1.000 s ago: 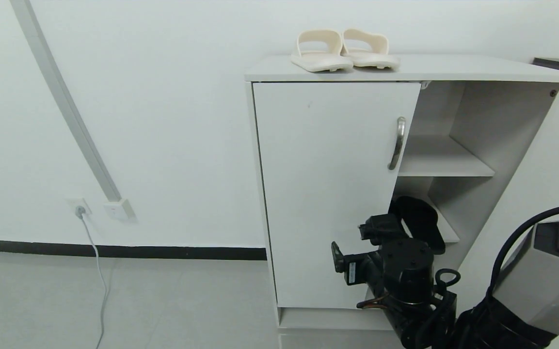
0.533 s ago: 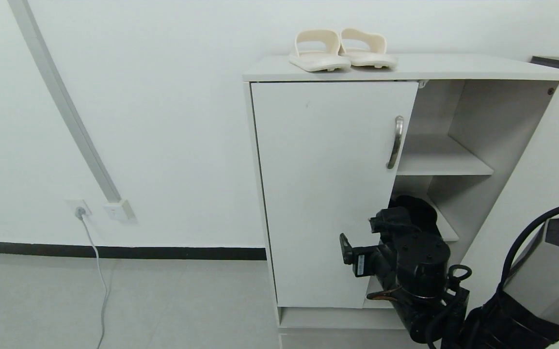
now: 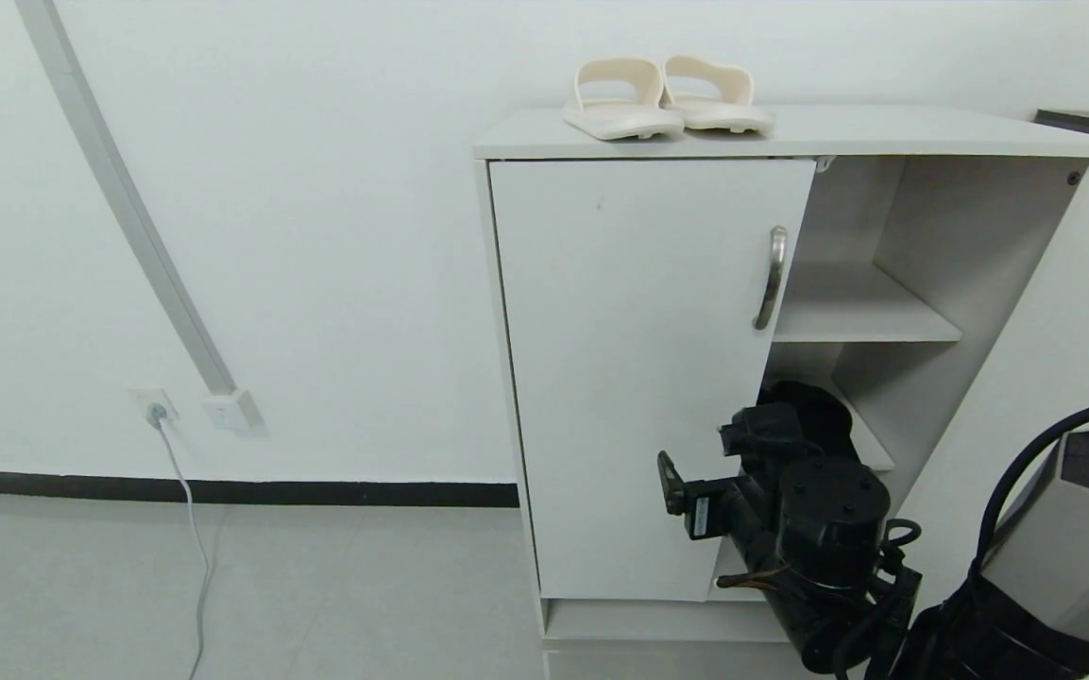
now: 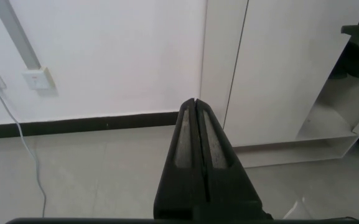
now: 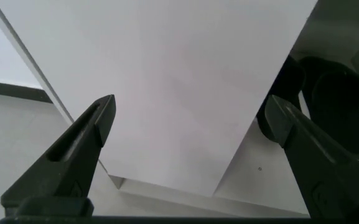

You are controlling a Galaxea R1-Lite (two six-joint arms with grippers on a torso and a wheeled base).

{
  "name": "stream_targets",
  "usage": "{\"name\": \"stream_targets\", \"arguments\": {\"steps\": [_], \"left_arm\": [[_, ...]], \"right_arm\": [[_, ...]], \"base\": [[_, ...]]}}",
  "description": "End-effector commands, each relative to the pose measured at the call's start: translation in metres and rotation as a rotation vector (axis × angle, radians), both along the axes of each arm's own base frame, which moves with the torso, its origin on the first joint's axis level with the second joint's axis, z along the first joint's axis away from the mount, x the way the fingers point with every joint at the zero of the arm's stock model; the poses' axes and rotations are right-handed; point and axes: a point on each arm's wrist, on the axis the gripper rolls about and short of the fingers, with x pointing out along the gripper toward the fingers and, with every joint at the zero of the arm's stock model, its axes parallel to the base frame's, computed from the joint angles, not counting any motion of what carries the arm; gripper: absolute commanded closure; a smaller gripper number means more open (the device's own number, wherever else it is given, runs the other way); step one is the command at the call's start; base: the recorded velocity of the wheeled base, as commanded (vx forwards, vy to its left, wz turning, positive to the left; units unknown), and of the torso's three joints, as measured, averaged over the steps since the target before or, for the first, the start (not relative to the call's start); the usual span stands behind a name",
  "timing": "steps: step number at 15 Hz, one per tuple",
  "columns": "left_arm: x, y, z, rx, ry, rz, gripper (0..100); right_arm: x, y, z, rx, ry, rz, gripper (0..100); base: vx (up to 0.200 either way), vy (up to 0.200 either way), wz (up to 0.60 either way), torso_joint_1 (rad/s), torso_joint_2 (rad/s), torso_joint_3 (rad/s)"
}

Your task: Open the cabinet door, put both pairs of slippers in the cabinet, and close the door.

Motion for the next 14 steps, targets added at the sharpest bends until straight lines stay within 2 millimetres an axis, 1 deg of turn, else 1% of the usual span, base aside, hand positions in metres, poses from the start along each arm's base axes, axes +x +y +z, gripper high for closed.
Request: {"name": "stream_targets", "arguments": {"steps": [1, 4, 5, 9, 14], "left_arm": [[0.0001, 0.0000, 0.0000, 0.000, 0.001, 0.000, 100], [0.0001, 0.0000, 0.0000, 0.000, 0.001, 0.000, 100], [0.0001, 0.0000, 0.0000, 0.000, 0.001, 0.000, 100], [0.0001, 0.0000, 0.0000, 0.000, 0.001, 0.000, 100], [0.0001, 0.0000, 0.0000, 0.000, 0.001, 0.000, 100]], "right_arm": [[0.0004, 0.0011, -0.0022, -0.006, 0.002, 0.005, 0], [0.0004, 0.0012, -0.0023, -0.007, 0.004, 0.006, 0], [0.0000, 0.0015, -0.0023, -0.009, 0.003, 0.008, 0], [0.0003, 0.0011, -0.0031, -0.009, 0.006, 0.008, 0], [-0.0016, -0.0008, -0.0060, -0.020, 0.017, 0.008, 0]], "base": [[0.000, 0.000, 0.00, 0.000, 0.00, 0.000], [0.000, 0.000, 0.00, 0.001, -0.02, -0.015], [0.000, 0.000, 0.00, 0.017, -0.15, -0.207], [0.000, 0.000, 0.00, 0.033, -0.39, -0.330], [0.000, 0.000, 0.00, 0.110, -0.45, -0.349]]}}
